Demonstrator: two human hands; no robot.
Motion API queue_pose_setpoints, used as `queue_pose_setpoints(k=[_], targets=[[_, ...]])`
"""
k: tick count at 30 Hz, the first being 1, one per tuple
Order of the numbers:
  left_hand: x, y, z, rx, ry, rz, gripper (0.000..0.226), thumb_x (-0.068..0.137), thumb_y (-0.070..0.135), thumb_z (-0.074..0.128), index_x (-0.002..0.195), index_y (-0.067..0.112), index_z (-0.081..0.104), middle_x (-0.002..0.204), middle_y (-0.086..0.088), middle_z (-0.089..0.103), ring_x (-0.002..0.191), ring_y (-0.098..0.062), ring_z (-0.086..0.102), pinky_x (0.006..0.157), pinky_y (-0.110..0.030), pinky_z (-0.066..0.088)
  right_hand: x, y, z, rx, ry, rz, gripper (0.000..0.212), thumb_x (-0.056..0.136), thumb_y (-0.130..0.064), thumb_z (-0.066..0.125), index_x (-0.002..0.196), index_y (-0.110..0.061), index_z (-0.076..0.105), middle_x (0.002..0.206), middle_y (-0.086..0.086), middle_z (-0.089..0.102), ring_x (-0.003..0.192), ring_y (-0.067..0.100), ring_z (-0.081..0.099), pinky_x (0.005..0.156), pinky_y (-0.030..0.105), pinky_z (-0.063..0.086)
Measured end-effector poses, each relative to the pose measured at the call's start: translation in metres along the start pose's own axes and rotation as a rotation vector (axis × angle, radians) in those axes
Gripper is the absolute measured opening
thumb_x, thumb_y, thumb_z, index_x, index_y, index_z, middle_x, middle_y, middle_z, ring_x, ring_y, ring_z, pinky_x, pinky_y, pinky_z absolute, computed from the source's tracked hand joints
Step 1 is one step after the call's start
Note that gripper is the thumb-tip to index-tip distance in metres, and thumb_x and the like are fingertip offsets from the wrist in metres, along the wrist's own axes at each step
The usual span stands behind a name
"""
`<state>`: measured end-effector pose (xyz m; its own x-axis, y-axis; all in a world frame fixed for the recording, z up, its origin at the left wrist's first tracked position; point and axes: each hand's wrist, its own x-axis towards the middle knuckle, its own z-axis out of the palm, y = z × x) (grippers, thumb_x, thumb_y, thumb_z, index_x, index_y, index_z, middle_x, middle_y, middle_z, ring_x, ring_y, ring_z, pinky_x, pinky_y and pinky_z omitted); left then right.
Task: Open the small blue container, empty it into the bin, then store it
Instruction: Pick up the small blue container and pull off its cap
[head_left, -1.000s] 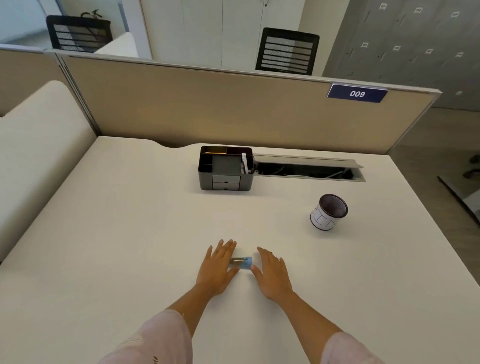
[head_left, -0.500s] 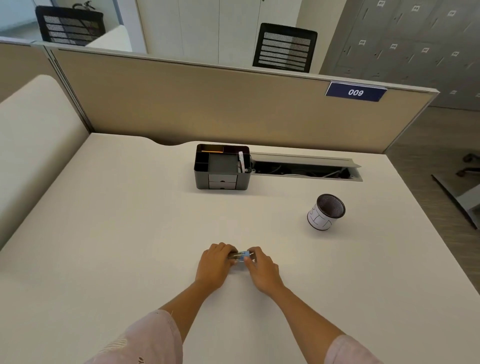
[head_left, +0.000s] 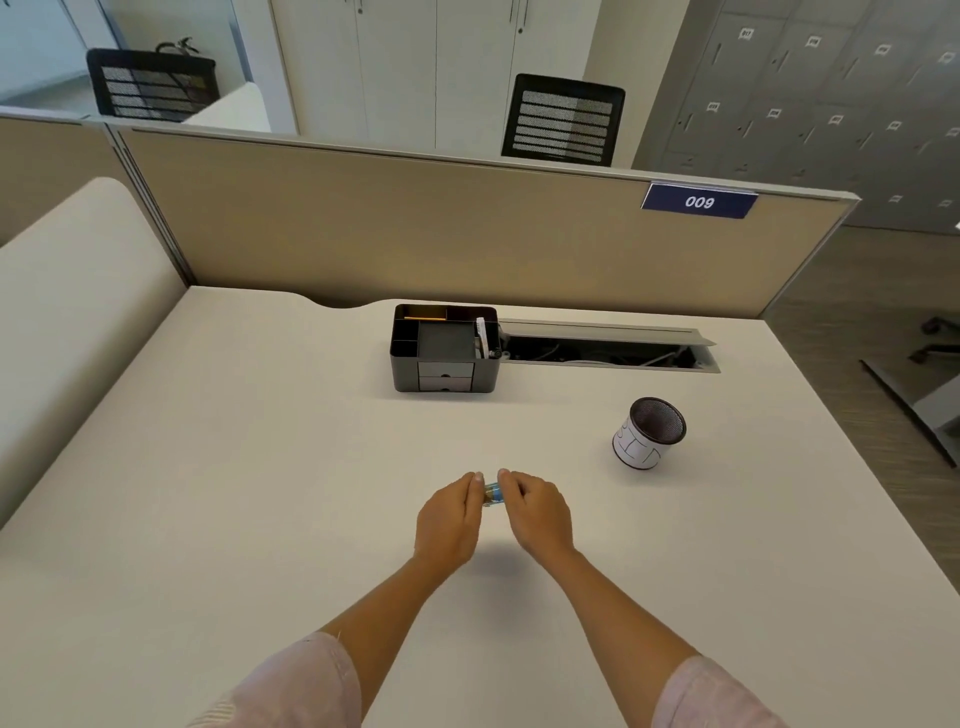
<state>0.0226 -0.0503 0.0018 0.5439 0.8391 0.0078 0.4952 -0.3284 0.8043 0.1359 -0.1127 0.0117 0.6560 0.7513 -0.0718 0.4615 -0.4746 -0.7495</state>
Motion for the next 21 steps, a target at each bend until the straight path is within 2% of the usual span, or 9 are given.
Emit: queue_pose_setpoints(k=[3,5,8,11,13,15,17,18,21], targets=[[0.006,0.016,-0.001,-0.033,0.001,-0.126,0.051,0.103,0.039,0.030,0.066,0.021,0.061,0.066,0.004,0.066,0.058,-0.012,0.059,0.053,-0.024,0.039,0.001,-0.005,-0.004,0.020,0.068,-0.039,0.048,0.091,-0.041,0.045,0.048,-0.020,0.050,0.042,-0.005,0.045,0.042,0.011,0.037,0.045,0.026,0.030],[0.010,0.021,-0.003,-0.033,-0.033,-0.184,0.057,0.102,0.038,0.029,0.056,0.020,0.057,0.064,0.000,0.065,0.055,-0.014,0.056,0.053,-0.026,0.038,0.002,-0.009,-0.008,0.033,0.096,-0.067,0.049,0.088,-0.039,0.047,0.047,-0.012,0.050,0.040,-0.003,0.040,0.041,0.013,0.033,0.044,0.025,0.026],[0.015,0.024,-0.006,-0.091,-0.118,-0.238,0.055,0.100,0.034,0.026,0.054,0.018,0.050,0.063,-0.001,0.060,0.056,-0.019,0.050,0.059,-0.029,0.037,0.003,-0.016,-0.013,0.014,0.125,-0.118,0.051,0.083,-0.040,0.048,0.045,-0.006,0.044,0.039,-0.001,0.032,0.041,0.015,0.027,0.043,0.023,0.021],[0.018,0.024,-0.010,-0.198,-0.247,-0.244,0.047,0.099,0.028,0.027,0.055,0.021,0.041,0.057,0.003,0.049,0.054,-0.016,0.040,0.064,-0.032,0.032,0.004,-0.019,-0.015,0.012,0.143,-0.142,0.052,0.083,-0.038,0.049,0.043,-0.005,0.043,0.038,-0.001,0.031,0.040,0.015,0.025,0.043,0.025,0.020],[0.020,0.025,-0.015,-0.282,-0.317,-0.265,0.044,0.099,0.026,0.026,0.059,0.016,0.043,0.057,0.002,0.048,0.056,-0.017,0.038,0.066,-0.034,0.032,0.003,-0.021,-0.016,0.015,0.155,-0.163,0.051,0.084,-0.035,0.050,0.040,-0.011,0.038,0.035,-0.003,0.028,0.038,0.015,0.024,0.042,0.023,0.020],[0.021,0.027,-0.019,-0.347,-0.376,-0.295,0.040,0.099,0.024,0.026,0.066,0.010,0.044,0.059,0.001,0.048,0.056,-0.014,0.038,0.061,-0.029,0.034,0.002,-0.022,-0.016,0.017,0.155,-0.191,0.051,0.084,-0.033,0.050,0.039,-0.016,0.035,0.034,-0.005,0.027,0.036,0.014,0.024,0.041,0.022,0.020],[0.021,0.028,-0.023,-0.346,-0.436,-0.333,0.039,0.097,0.024,0.026,0.063,0.013,0.042,0.056,0.004,0.046,0.044,-0.007,0.036,0.047,-0.018,0.033,0.003,-0.022,-0.016,0.027,0.154,-0.215,0.051,0.084,-0.032,0.050,0.038,-0.015,0.037,0.034,-0.004,0.030,0.036,0.013,0.026,0.042,0.023,0.022],[0.021,0.027,-0.025,-0.325,-0.477,-0.358,0.038,0.095,0.025,0.027,0.060,0.017,0.039,0.053,0.007,0.045,0.039,-0.005,0.033,0.041,-0.018,0.029,0.003,-0.022,-0.017,0.033,0.151,-0.233,0.050,0.084,-0.031,0.050,0.039,-0.010,0.040,0.035,0.000,0.033,0.037,0.013,0.026,0.042,0.026,0.023],[0.017,0.018,-0.029,-0.297,-0.616,-0.419,0.037,0.087,0.032,0.031,0.050,0.025,0.034,0.049,0.010,0.040,0.043,-0.010,0.026,0.045,-0.023,0.020,0.002,-0.022,-0.019,-0.060,0.131,-0.398,0.047,0.083,-0.027,0.049,0.042,-0.009,0.037,0.037,0.008,0.034,0.040,0.014,0.027,0.043,0.024,0.023]])
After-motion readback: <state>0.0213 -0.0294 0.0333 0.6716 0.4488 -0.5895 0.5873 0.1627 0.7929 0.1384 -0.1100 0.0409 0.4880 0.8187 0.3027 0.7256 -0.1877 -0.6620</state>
